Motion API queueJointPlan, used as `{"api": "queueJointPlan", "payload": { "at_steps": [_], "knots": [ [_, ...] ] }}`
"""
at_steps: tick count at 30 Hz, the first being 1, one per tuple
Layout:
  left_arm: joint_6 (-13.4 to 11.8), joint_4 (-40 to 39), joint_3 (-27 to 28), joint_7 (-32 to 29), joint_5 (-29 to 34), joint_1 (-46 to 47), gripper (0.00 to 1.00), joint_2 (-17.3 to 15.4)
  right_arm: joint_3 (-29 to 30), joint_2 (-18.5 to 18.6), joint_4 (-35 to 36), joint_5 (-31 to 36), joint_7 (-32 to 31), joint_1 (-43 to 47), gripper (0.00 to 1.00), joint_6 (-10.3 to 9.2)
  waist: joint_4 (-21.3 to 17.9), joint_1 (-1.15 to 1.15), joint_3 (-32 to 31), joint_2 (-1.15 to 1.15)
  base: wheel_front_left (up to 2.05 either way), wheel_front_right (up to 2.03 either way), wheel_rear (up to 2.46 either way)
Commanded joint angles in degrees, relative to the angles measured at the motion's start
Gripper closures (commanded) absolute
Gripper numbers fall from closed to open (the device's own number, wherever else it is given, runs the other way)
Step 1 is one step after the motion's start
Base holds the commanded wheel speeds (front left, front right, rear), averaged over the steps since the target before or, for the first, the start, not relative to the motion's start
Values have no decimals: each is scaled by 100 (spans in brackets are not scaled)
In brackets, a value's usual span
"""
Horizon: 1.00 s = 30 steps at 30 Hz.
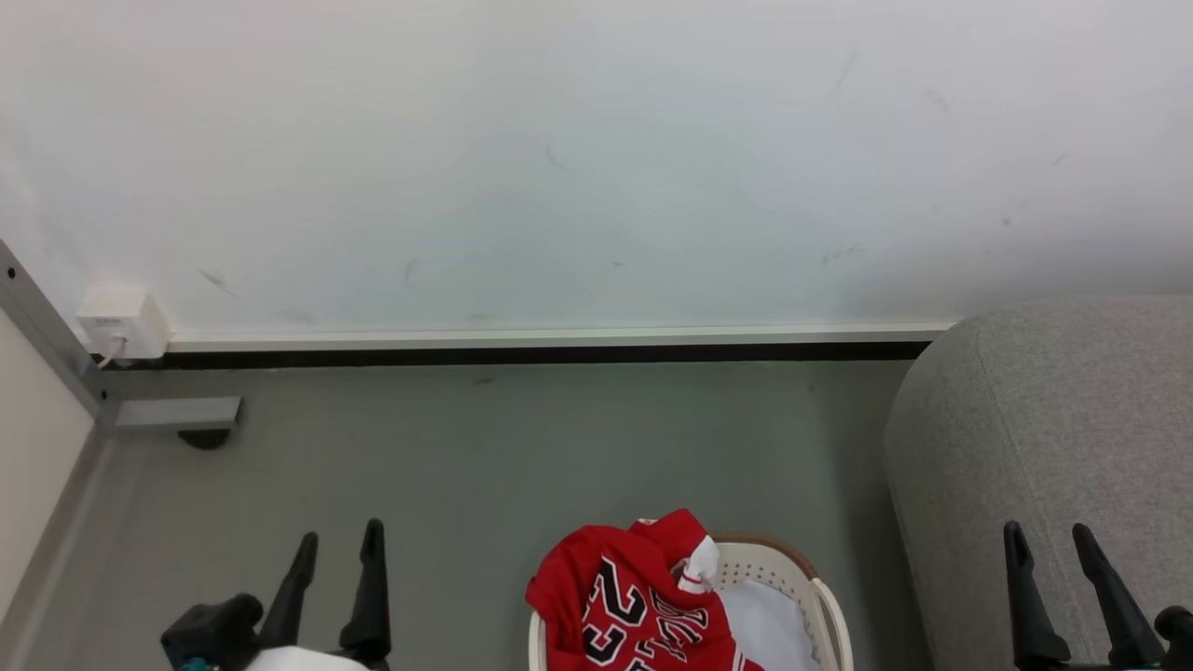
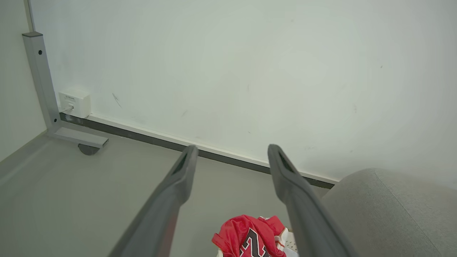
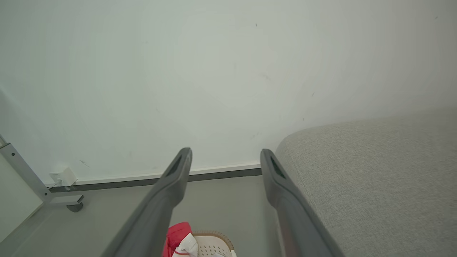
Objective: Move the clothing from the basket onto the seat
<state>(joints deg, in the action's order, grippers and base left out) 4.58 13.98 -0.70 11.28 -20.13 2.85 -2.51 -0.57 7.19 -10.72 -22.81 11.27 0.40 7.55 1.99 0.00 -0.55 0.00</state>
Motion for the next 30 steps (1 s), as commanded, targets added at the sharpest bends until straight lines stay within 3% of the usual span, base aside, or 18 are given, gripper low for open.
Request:
{"api": "queueJointPlan", "payload": {
  "at_steps": [1, 30],
  "knots": [
    [19, -21, -3, 57, 154, -37, 0, -52, 30, 35, 27, 139, 59, 55, 0, -9, 1, 0, -4, 0, 0, 0, 0],
    [251, 168, -212, 369, 1178, -95, 0, -58, 340, -33, -68, 976, 371, 214, 0, -12, 43, 0, -18, 0, 0, 0, 0]
  ]
}}
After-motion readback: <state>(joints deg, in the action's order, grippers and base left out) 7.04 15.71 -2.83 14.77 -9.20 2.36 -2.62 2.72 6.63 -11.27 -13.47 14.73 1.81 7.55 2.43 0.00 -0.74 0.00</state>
